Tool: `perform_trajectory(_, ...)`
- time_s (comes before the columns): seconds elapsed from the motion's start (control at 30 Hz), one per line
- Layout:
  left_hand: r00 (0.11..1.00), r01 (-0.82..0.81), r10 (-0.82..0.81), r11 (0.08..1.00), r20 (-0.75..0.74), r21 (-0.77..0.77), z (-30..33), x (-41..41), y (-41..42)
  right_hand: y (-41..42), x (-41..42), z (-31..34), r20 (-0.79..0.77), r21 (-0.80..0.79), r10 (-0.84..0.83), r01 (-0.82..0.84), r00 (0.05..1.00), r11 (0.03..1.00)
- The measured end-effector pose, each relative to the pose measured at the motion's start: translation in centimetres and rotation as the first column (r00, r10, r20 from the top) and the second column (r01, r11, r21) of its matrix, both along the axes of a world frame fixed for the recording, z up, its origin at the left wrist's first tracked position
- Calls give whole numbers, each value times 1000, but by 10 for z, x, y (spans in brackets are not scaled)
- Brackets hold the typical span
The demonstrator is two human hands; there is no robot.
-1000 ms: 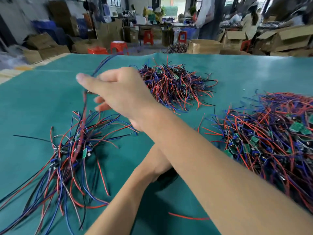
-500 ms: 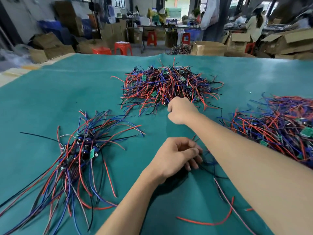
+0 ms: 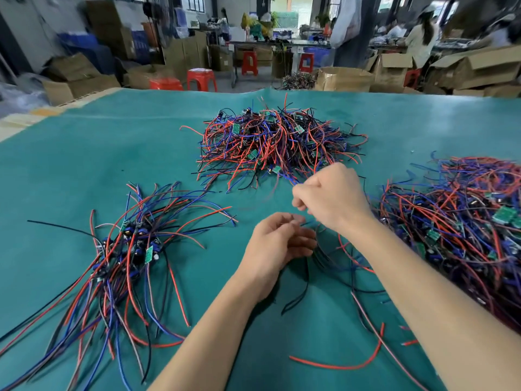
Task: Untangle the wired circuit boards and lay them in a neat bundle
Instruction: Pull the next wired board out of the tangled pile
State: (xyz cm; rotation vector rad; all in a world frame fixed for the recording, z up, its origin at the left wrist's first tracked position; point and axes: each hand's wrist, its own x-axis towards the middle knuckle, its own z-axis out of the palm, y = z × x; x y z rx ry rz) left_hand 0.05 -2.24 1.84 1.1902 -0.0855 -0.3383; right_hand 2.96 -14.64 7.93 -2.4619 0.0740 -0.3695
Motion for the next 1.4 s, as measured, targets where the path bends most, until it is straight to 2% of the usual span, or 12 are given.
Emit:
perform_trajectory(0.13, 994, -56, 41, 987, -101, -148, 2, 4, 1, -4, -56, -9, 74, -25, 97, -95, 993, 995)
perform_trajectory(0.27, 998, -2, -3, 997, -57, -83, 0, 1, 1, 3, -89, -27, -16, 19, 324, -324, 946, 946)
perform_trajectory(0.33, 999, 2, -5, 997, -37, -75, -1, -1, 0, 0, -91, -34, -150, 147, 436, -416, 887, 897)
perform_trajectory(0.4, 1000, 7, -7, 998, -6, -63, -1, -1, 1, -8, -87, -33, -222, 391, 522, -415, 823, 821)
perform_trajectory(0.47, 999, 33, -32, 999, 37, -21, 0, -3, 2, -19, -80, -32, -178, 550, 448, -289, 876, 783)
perform_trajectory(0.53, 994, 70, -72, 997, 78, 32, 0, -4, 4, -29, -72, -35, -104, 614, 199, -94, 975, 784)
perform_trajectory(0.63, 980, 157, -166, 984, 114, 87, -1, -5, 6, -36, -66, -39, -85, 698, -87, 122, 993, 705)
perform_trajectory(0.8, 939, 288, -309, 947, 155, 142, 1, -7, 8, -38, -65, -36, -116, 954, 105, 81, 988, 290)
perform_trajectory(0.93, 957, 218, -243, 963, 161, 160, 1, -8, 5, -39, -65, -35, -64, 984, 98, 47, 993, 169)
perform_trajectory(1.13, 947, 140, -213, 947, 239, 290, -5, -10, 2, -29, -66, -39, 47, 991, 30, -51, 998, 125)
perform_trajectory(1.3, 932, 72, -157, 964, 327, 256, -6, -9, 1, -22, -68, -42, 102, 986, 41, -106, 994, 126)
perform_trajectory(1.4, 926, 64, -161, 958, 340, 279, -8, -9, 1, -22, -68, -40, 69, 965, 7, -69, 998, 253)
